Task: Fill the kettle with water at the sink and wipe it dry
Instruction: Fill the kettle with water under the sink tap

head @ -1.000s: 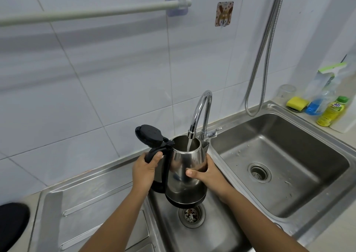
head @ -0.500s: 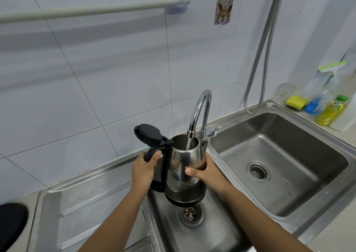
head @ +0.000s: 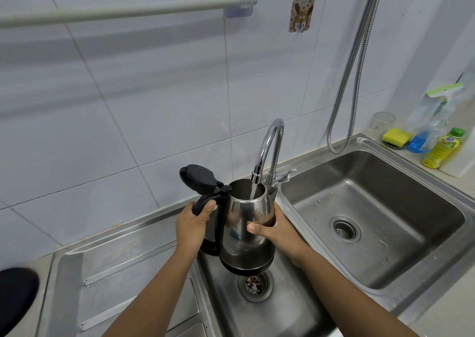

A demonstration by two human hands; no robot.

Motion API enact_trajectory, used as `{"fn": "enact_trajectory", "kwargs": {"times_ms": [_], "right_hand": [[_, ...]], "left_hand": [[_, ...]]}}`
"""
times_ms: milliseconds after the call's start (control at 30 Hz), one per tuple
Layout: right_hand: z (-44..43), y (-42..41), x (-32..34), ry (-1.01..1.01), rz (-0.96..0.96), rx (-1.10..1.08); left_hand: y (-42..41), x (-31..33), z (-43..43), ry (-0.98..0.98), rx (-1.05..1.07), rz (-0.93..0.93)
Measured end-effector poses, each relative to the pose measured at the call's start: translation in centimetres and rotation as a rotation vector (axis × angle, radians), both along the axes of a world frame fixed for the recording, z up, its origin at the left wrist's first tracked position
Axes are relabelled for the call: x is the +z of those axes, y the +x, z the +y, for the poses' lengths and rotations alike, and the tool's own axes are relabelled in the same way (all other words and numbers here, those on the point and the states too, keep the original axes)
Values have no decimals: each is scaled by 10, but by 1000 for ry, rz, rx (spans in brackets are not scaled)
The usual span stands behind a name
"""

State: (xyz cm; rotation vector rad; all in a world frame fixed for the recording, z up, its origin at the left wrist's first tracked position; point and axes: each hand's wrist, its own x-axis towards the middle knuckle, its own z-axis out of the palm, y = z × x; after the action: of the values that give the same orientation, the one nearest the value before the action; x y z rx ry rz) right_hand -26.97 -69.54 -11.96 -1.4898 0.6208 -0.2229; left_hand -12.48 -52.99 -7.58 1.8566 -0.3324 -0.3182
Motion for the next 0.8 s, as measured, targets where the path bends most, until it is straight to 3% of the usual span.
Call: {"fn": "enact_trajectory", "kwargs": {"times_ms": [800], "right_hand": [[0, 1, -4, -15, 0, 16]], "left_hand": [[-1, -1, 2, -10, 7, -13]]}}
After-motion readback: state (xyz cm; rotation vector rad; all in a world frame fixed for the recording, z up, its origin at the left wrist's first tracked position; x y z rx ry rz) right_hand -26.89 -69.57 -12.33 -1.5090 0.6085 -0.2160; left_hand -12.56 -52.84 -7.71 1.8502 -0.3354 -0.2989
